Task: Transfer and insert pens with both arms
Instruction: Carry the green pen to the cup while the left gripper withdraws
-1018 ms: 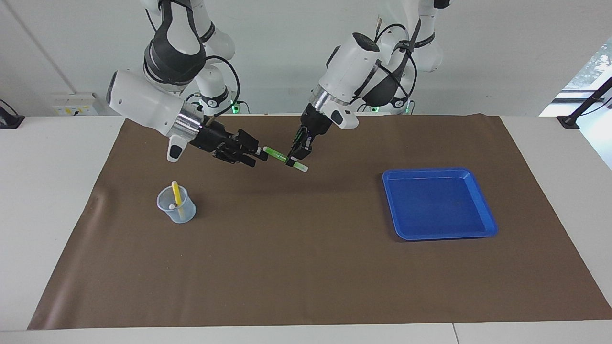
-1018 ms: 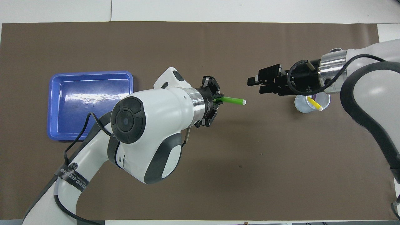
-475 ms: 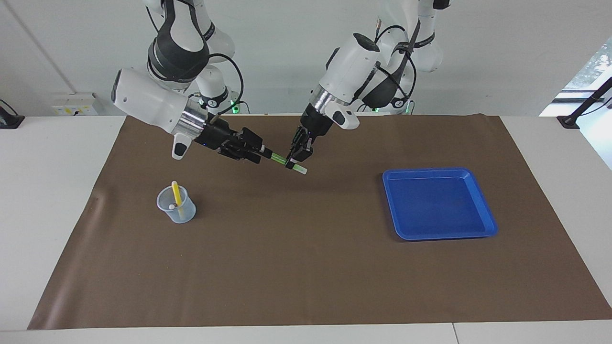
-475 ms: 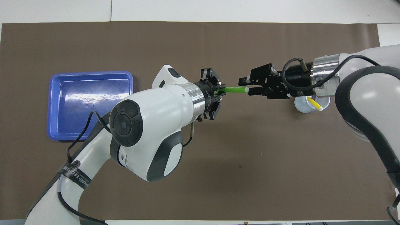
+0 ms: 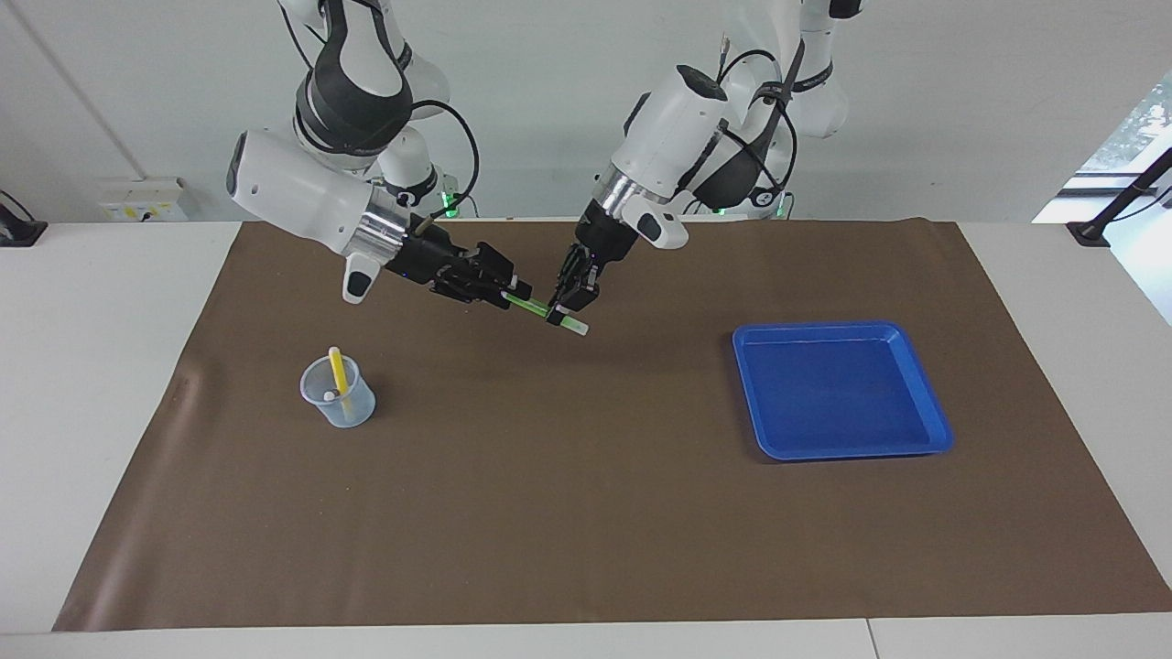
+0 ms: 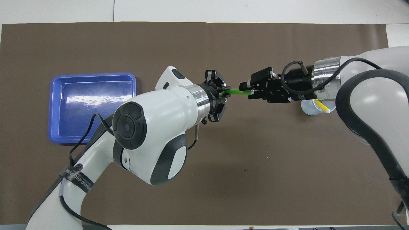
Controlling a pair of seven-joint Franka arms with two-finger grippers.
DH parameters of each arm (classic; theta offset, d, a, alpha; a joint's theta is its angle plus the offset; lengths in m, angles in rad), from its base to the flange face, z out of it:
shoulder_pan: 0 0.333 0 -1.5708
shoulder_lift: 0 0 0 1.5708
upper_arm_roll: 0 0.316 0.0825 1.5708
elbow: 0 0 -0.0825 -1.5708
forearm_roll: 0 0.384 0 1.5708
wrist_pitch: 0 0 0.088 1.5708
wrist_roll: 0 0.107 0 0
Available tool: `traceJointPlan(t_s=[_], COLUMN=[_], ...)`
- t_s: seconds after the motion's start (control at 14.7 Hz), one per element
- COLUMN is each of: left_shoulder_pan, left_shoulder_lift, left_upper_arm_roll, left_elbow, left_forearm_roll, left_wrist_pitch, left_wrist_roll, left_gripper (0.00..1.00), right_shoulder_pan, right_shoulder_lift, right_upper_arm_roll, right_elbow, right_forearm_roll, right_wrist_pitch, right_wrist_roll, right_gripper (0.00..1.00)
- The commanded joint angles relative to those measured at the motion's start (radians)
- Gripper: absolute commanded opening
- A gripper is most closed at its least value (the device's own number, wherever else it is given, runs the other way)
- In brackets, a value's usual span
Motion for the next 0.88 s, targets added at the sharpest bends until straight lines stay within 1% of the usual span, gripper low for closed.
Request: traceJointPlan(t_s=[0.0, 0.14, 0.68, 0.75, 0.81], left_shoulder_pan=[-0.019, -0.019, -0.019, -0.018, -0.016], left_shoulder_lift=[0.018, 0.018, 0.018, 0.018, 0.016], left_upper_arm_roll=[0.016, 0.014, 0.016, 0.016, 0.017], left_elbow=[0.019, 0.018, 0.015, 0.015, 0.012], left_forearm_roll=[-0.004, -0.004, -0.001, -0.001, -0.001], left_wrist_pitch=[0.015, 0.013, 0.009, 0.003, -0.002], left_wrist_roll=[-0.012, -0.011, 0.005, 0.025, 0.063], left_gripper=[0.0, 0.0, 0.0, 0.19, 0.72], right_shoulder_pan=[0.003, 0.001, -0.002, -0.003, -0.005], right_shoulder_lift=[-0.023, -0.023, -0.017, -0.017, -0.015], right_upper_arm_roll=[0.0, 0.0, 0.0, 0.0, 0.0], right_elbow=[-0.028, -0.028, -0.019, -0.019, -0.017], right_forearm_roll=[0.026, 0.026, 0.012, 0.012, 0.01], right_wrist_pitch=[0.023, 0.025, 0.023, 0.023, 0.023], right_wrist_roll=[0.011, 0.011, 0.009, 0.009, 0.008], right_gripper=[0.38, 0.0, 0.0, 0.0, 0.0])
